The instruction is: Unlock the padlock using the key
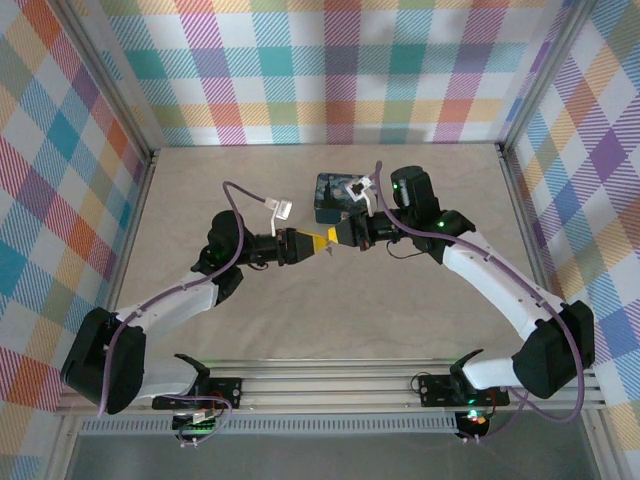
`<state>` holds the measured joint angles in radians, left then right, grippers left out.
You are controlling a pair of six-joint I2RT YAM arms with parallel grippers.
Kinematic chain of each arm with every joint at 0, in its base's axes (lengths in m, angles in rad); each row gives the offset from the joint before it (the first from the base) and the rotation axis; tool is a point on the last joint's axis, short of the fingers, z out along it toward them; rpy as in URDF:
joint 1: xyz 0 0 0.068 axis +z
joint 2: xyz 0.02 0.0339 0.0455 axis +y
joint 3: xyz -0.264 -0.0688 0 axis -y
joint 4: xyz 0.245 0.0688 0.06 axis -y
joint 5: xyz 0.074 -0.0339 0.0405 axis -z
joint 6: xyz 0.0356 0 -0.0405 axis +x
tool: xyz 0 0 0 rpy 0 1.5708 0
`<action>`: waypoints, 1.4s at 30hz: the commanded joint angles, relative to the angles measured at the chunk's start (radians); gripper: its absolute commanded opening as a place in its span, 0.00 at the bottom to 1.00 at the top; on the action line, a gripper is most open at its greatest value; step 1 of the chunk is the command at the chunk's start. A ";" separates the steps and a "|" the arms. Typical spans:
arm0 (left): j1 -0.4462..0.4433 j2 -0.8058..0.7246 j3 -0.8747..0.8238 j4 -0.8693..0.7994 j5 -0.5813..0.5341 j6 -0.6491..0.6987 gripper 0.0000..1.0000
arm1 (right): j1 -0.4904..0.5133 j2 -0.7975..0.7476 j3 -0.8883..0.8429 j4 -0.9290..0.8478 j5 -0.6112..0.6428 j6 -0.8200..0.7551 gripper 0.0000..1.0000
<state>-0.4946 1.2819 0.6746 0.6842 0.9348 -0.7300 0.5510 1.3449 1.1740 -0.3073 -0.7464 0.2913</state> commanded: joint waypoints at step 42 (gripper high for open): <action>0.006 -0.095 -0.011 -0.211 -0.094 0.175 0.00 | 0.003 -0.027 -0.017 0.060 0.075 0.068 0.45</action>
<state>-0.4950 1.2121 0.6678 0.5667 0.8864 -0.6189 0.5510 1.3445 1.1721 -0.2623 -0.7361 0.3405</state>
